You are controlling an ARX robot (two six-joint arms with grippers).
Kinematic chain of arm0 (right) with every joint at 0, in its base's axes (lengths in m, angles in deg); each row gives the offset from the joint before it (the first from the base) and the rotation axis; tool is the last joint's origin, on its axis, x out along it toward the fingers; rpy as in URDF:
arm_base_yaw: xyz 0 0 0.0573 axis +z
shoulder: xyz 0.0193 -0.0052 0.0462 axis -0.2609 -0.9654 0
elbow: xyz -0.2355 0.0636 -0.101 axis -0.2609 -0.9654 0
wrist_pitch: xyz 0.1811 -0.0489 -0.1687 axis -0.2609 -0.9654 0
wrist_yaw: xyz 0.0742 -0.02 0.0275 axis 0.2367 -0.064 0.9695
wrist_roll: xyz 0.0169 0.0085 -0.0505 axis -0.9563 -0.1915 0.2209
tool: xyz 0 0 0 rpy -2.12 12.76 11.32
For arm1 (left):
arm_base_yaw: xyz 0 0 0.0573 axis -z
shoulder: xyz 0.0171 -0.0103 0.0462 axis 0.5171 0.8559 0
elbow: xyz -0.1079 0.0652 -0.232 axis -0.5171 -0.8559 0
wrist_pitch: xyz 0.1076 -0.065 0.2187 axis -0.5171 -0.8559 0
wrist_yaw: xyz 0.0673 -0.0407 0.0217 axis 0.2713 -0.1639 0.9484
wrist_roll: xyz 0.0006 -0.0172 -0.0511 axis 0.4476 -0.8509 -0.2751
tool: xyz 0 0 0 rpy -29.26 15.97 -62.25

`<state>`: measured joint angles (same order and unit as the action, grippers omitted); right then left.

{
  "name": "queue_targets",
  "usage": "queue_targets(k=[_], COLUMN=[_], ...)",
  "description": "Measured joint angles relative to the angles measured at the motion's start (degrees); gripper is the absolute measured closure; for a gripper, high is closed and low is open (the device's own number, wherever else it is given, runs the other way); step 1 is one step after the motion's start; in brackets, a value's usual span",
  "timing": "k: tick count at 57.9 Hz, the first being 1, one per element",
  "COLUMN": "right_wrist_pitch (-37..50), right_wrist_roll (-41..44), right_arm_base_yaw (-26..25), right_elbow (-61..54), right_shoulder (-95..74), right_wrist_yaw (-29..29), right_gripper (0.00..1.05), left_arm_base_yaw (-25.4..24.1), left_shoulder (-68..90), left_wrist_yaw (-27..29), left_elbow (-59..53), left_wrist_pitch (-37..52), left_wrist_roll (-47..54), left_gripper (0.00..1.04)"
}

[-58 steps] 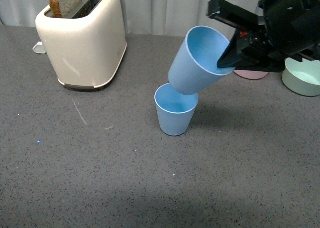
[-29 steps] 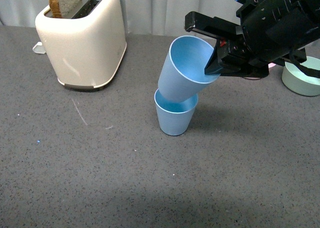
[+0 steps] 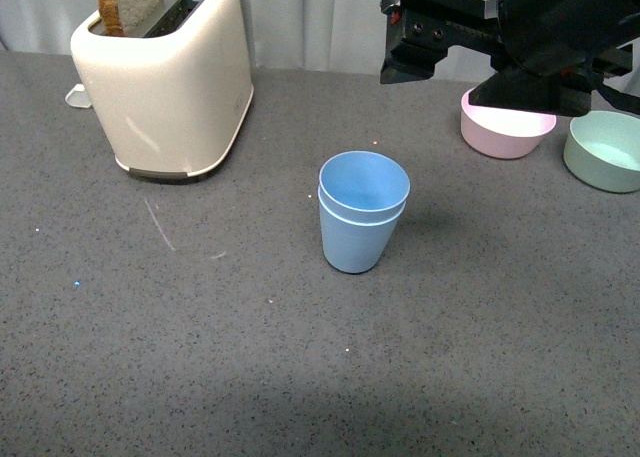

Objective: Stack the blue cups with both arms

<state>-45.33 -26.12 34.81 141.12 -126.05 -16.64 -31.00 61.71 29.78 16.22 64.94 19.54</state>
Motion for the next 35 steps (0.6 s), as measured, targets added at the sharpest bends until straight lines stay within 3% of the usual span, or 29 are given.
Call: queue_targets(k=[3,19,24,25,27,31,35], right_wrist_pitch=[0.0,1.5,21.5,29.6,39.1,57.2,64.6], right_wrist_roll=[0.0,0.8,6.5,8.9,10.8,14.7,15.9], right_arm_base_yaw=[0.0,0.2,0.6,0.6,0.2,-1.8,-3.6], right_elbow=[0.0,-0.6,-8.0,-11.5,-16.0,-25.9,-30.6], right_shoulder=[0.0,0.0,0.0,0.2,0.7,3.8,7.8], right_wrist_yaw=[0.0,-1.6,-15.0,-19.7,-23.2,-25.7,-25.0], right_gripper=[0.08,0.10,0.22,0.25,0.31,0.45,0.56], left_arm_base_yaw=[0.0,0.0,0.0,0.0,0.0,0.0,0.0], left_shoulder=[0.0,0.0,0.0,0.0,0.0,0.0,0.0], left_wrist_yaw=[0.0,0.0,0.0,0.0,0.0,0.1,0.1], left_elbow=[0.0,0.0,0.0,0.0,0.0,0.0,0.0], left_wrist_pitch=[0.0,0.0,0.0,0.0,0.0,0.0,0.0], left_wrist_roll=[0.0,0.0,0.0,0.0,0.0,0.0,0.0], left_gripper=[0.07,0.07,0.07,0.07,0.07,0.07,0.07])
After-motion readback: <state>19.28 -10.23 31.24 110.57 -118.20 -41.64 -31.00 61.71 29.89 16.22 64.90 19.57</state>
